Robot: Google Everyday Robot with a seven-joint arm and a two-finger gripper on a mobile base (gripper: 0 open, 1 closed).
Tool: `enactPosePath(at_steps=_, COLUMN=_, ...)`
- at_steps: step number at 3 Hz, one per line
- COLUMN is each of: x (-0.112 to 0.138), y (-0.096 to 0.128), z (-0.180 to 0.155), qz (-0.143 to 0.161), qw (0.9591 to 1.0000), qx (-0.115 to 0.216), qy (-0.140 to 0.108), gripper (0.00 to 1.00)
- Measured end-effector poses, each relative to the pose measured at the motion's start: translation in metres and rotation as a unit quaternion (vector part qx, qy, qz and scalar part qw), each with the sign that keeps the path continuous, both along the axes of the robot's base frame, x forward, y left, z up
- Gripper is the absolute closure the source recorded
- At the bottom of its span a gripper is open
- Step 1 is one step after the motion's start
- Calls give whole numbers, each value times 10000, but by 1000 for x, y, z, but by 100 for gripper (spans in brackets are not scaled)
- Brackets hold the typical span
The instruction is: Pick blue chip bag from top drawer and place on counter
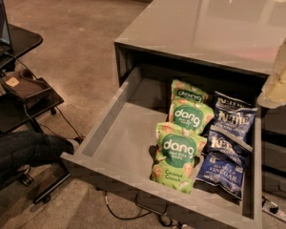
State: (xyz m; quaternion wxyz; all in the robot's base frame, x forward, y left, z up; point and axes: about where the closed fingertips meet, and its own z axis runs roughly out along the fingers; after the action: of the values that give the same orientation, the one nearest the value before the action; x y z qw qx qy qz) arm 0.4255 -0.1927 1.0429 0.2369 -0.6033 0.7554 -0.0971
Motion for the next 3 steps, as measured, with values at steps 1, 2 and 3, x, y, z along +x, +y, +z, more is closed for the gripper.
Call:
enactPosePath(at_steps=1, x=0, y=0, z=0, qz=0, qw=10000, qx=0, qy=0, gripper=0)
enactPosePath(at_steps=2, x=21, y=-2, z=-49, qz=-144, qw=9986, qx=360, qy=372, gripper=0)
enactPosePath(at_steps=3, x=42, y=-11, z=-94, qz=-432, qw=9953, qx=557, qy=666, gripper=0)
